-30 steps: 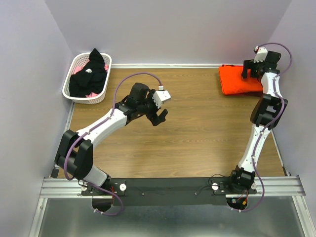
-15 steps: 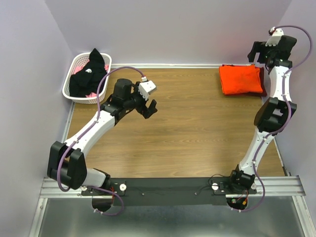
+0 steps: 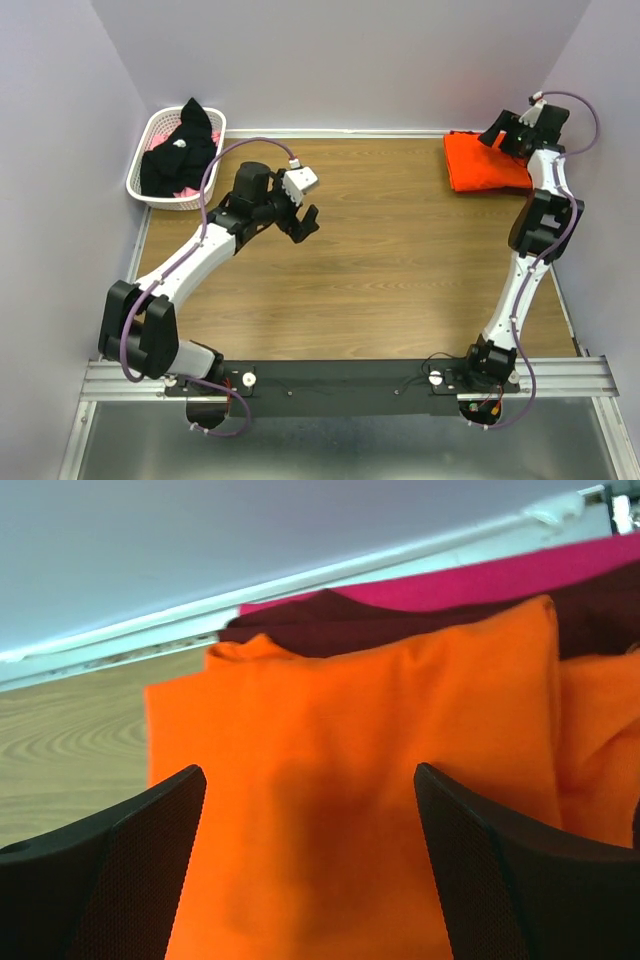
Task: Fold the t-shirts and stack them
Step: Put the neatly folded tshirt into the corner of the board with the right arm
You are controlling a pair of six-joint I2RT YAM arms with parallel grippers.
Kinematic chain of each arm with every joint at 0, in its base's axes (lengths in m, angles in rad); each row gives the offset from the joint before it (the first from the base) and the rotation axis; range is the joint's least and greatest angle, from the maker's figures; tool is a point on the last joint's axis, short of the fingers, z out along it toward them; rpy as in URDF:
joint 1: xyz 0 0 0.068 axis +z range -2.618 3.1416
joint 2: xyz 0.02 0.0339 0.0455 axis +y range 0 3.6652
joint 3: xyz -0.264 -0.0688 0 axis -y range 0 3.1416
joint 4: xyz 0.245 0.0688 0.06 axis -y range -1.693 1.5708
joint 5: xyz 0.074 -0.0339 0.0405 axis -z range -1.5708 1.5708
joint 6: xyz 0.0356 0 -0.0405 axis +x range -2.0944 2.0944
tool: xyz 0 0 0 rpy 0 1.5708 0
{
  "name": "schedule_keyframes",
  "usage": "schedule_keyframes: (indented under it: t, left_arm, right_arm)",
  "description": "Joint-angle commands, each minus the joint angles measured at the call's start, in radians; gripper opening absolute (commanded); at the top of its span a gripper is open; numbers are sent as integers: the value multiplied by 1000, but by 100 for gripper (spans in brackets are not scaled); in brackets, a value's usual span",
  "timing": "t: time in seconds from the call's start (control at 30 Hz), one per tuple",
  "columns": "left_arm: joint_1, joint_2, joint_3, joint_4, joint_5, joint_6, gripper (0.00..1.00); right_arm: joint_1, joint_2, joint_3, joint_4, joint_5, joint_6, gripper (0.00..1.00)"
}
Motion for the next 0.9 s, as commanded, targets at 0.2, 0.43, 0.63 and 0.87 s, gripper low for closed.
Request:
schedule_keyframes:
  t: [0.2, 0.43, 0.63, 0.87]
  left_arm:
    - [10, 81, 60, -37, 13, 12, 98]
    - [11, 101, 124, -77, -6, 44, 98]
    - [22, 62, 106, -68, 7, 24, 98]
    - [92, -26, 77, 21, 13, -97, 98]
  right_arm:
    - [-53, 110, 10, 160, 126, -25, 89]
    - [-76, 89, -9, 164, 138, -36, 90]
    - [-74, -24, -32, 163, 80, -53, 98]
    - [-67, -273, -206, 132, -47, -39, 100]
